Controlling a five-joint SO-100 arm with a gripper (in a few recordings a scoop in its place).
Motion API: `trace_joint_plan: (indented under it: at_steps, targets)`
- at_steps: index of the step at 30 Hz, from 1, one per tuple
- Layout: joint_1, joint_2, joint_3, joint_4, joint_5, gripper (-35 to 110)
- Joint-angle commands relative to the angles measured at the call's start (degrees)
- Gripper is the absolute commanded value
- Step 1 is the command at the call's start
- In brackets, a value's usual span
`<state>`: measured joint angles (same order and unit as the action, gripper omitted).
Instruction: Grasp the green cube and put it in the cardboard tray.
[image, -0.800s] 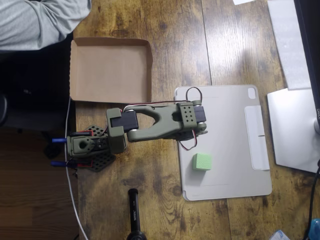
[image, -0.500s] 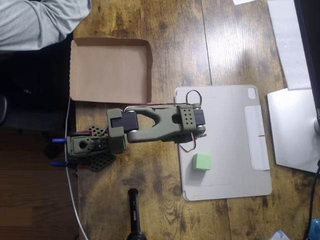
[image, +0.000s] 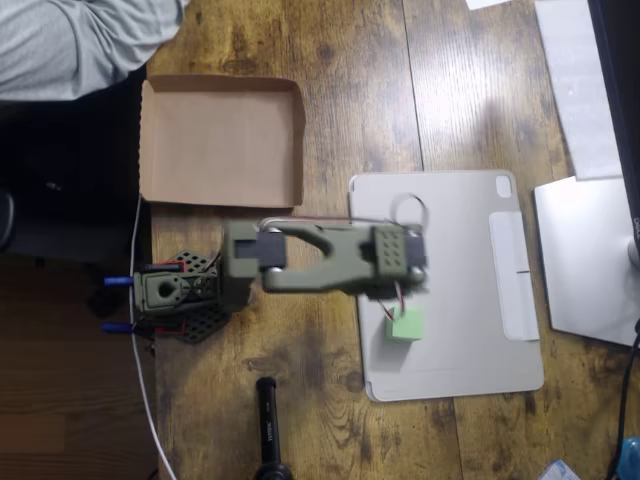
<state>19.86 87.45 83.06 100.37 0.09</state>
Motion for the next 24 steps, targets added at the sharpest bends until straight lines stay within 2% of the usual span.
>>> trace_joint_plan:
  at_steps: [1, 11, 24]
  targets:
    - [3.52, -2.99, -7.56, 1.23, 0.79, 0]
    - [6.94, 3.43, -6.24, -5.1, 2.02, 0]
    - [7.38, 10.2, -0.53, -19.95, 5.1, 15]
